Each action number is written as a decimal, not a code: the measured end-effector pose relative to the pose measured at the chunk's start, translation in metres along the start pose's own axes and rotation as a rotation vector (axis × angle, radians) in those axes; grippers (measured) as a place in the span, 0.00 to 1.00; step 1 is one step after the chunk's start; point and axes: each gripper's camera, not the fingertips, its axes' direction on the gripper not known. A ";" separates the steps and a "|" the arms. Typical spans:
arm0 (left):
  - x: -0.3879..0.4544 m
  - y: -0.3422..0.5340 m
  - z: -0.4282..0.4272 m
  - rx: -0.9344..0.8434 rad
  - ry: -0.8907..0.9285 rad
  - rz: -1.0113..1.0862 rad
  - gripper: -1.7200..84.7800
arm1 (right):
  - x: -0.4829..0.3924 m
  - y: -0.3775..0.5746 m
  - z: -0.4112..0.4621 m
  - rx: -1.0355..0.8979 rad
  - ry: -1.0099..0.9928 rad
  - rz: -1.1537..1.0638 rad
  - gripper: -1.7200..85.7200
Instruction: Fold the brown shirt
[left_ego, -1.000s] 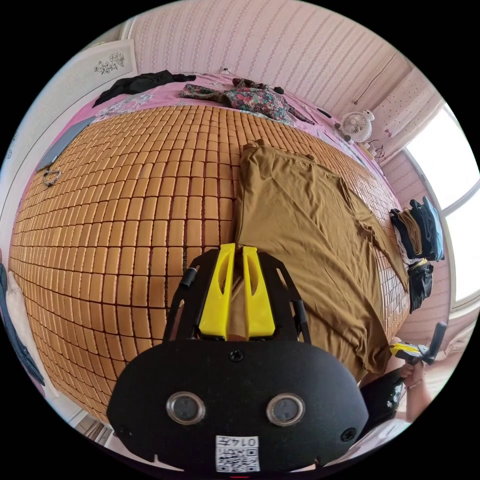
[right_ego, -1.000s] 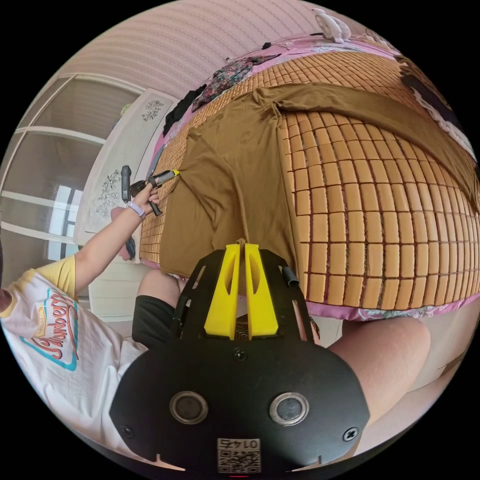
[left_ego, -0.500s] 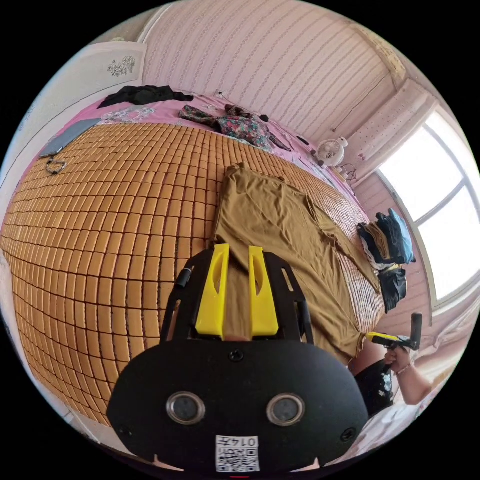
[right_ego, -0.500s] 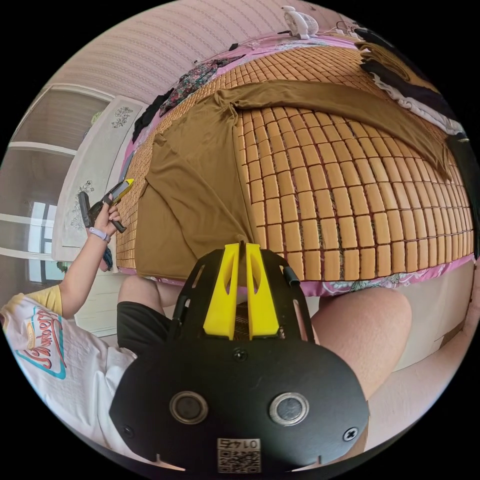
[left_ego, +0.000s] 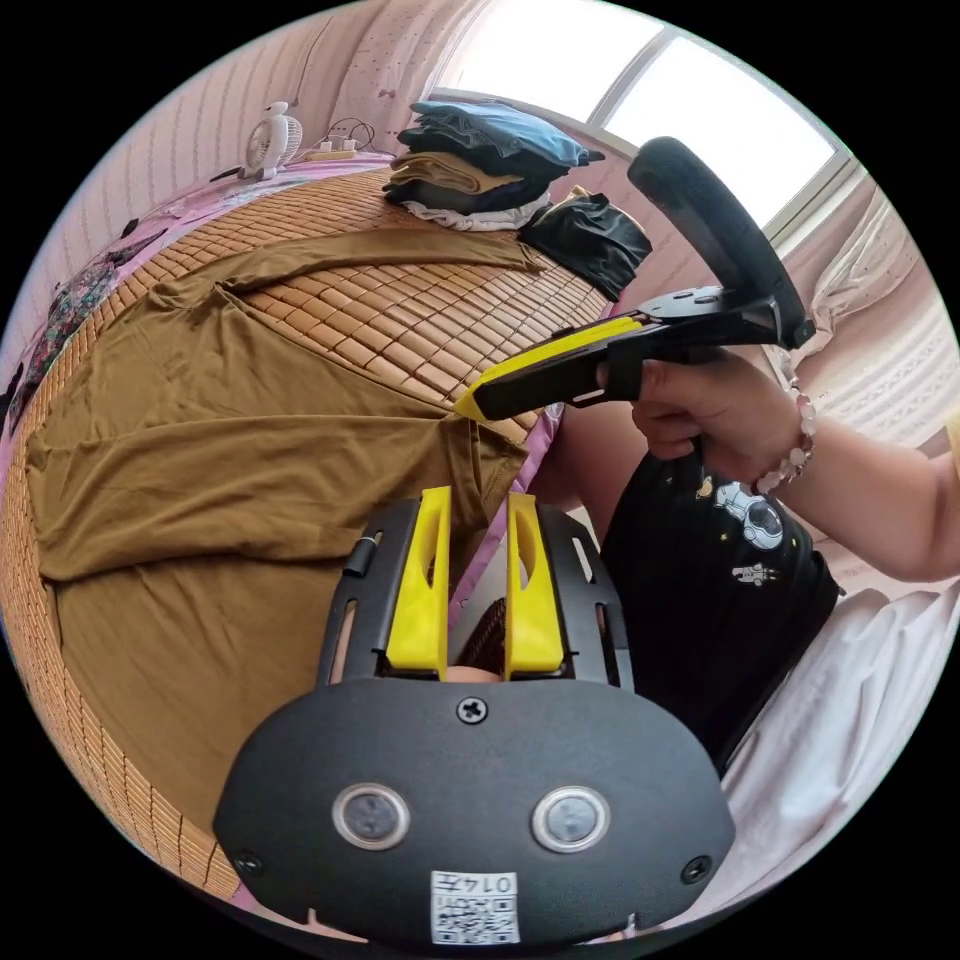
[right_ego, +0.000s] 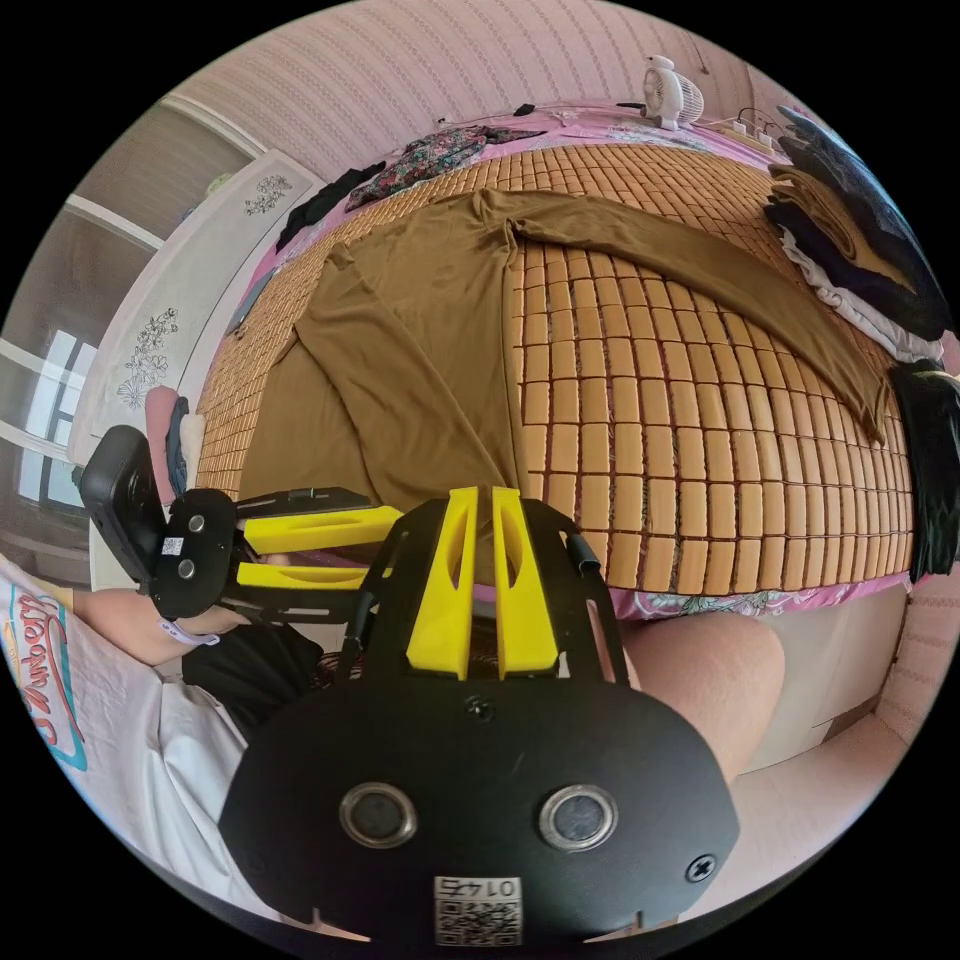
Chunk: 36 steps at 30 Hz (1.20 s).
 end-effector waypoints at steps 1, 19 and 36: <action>-0.002 -0.003 0.007 -0.042 -0.032 -0.009 0.09 | 0.000 -0.002 0.005 -0.033 0.005 -0.002 0.03; -0.155 0.116 -0.105 0.261 -0.176 -0.469 0.06 | -0.078 -0.126 -0.005 0.095 -0.118 -0.386 0.03; -0.285 0.124 -0.091 0.220 -0.389 -0.605 0.08 | -0.216 -0.355 0.136 0.080 -0.119 -0.618 0.05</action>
